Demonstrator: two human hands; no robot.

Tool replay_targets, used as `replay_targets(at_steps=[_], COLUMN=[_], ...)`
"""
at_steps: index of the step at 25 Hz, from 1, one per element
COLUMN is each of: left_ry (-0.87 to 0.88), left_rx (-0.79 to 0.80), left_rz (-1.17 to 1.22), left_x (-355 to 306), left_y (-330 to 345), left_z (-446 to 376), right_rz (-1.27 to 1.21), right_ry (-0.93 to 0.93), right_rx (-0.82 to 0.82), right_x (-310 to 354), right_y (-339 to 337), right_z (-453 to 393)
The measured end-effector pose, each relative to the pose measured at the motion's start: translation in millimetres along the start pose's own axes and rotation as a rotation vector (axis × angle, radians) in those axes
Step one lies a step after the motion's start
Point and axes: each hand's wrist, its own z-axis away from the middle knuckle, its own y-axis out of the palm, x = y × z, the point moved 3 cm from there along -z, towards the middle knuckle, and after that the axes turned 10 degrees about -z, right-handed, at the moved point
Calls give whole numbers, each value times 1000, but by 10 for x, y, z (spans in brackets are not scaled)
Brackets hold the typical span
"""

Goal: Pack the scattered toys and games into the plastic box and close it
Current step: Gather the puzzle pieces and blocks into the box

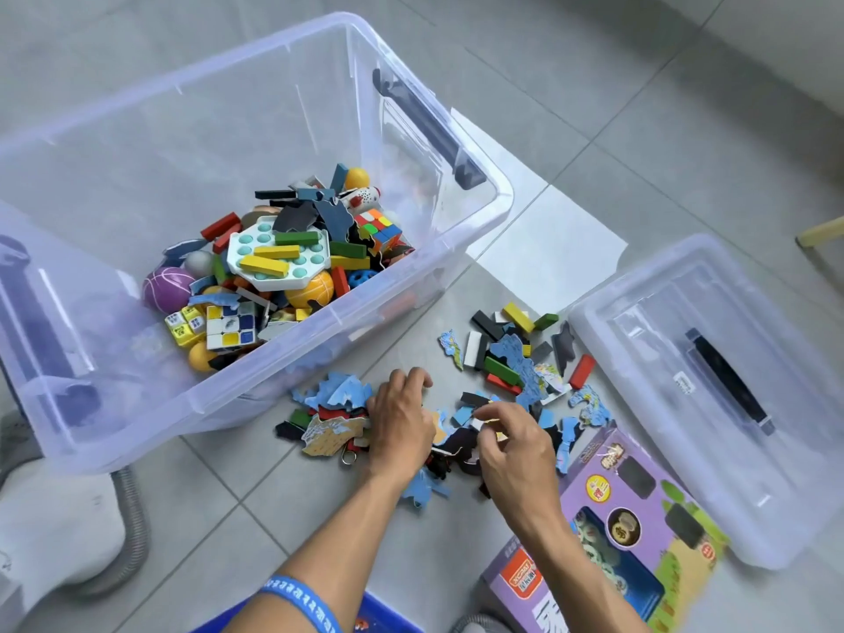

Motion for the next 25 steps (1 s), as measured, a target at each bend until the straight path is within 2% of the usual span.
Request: replay_targets(at_steps=[3, 4, 6, 7, 9, 11, 13, 14, 16, 18, 21, 22, 23, 25], left_ry=[-37, -118, -417, -592, -838, -901, -891, -881, -850, -819, -793, -794, -793, -783], left_rx=[-54, -85, -103, -54, 174, 369, 430, 437, 437, 454, 510, 515, 506, 463], left_rz=[183, 302, 646, 914, 1399, 1577, 1595, 1571, 1511, 1488, 1525, 1542, 1551, 1528], left_x=[20, 40, 99, 111, 60, 20, 3, -16, -53, -63, -35, -18, 4, 35], left_y=[-124, -209, -358, -402, -465, -522, -526, -509, -495, -516, -559, -558, -557, -564], left_z=[-40, -65, -73, -47, 60, 159, 217, 238, 267, 288, 320, 324, 325, 323], right_rz=[45, 82, 320, 497, 722, 782, 778, 745, 549, 89, -834, -971, -956, -548], right_ry=[-22, -56, -116, -143, -178, -248, -336, -360, -265, -16, 494, 605, 672, 614], right_rx=[-15, -19, 30, 90, 190, 195, 129, 115, 99, -1, -105, -112, -116, -119], right_x=[87, 121, 166, 162, 96, 15, -42, -92, -127, -47, 40, 70, 105, 158], right_y=[-77, -81, -33, 12, 77, 96, 97, 100, 66, -10, 14, 49, 83, 137], right_z=[-242, -361, -639, -747, -836, -779, -668, -634, -614, -598, -628, -661, -708, -859])
